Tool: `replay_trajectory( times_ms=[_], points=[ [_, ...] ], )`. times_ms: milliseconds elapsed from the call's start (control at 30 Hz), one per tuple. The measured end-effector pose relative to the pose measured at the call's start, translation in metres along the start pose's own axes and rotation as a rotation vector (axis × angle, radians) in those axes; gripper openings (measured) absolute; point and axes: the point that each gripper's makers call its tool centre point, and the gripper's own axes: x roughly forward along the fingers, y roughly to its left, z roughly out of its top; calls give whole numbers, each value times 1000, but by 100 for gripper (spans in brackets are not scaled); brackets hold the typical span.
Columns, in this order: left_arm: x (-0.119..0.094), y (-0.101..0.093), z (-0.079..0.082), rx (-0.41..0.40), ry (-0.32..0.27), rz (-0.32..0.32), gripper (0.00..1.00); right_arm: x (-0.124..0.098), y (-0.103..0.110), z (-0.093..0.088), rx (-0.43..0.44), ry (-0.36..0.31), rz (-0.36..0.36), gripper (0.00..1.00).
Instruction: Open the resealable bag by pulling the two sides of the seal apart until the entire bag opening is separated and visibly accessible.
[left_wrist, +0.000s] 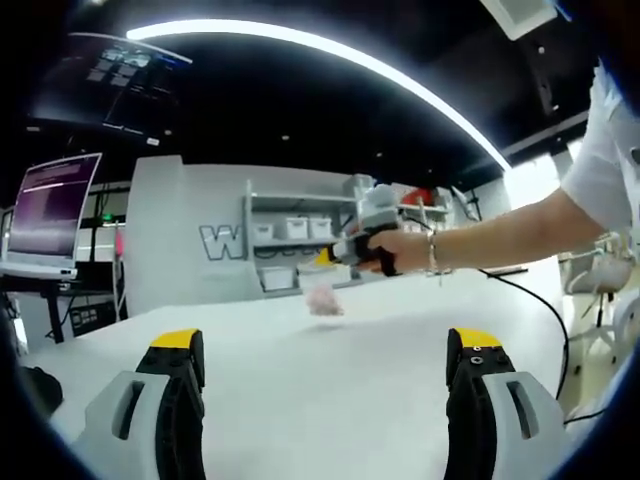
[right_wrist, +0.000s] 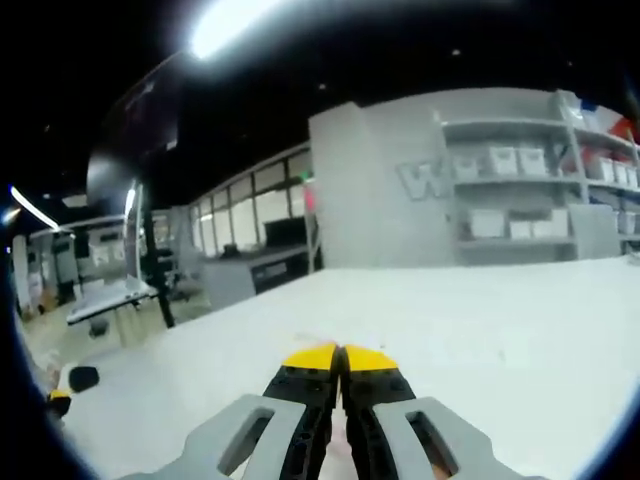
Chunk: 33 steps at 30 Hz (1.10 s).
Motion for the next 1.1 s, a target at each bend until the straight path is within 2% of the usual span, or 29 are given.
replay_trajectory(
  times_ms=[667, 1100],
  points=[
    [0, 1, 1, -21, -1, 2, 99, 20, -15, -2, -24, 26, -33, 0],
    [0, 3, 2, -21, -6, 7, 99, 37, -11, 4, -39, 29, -24, 0]
  ],
)
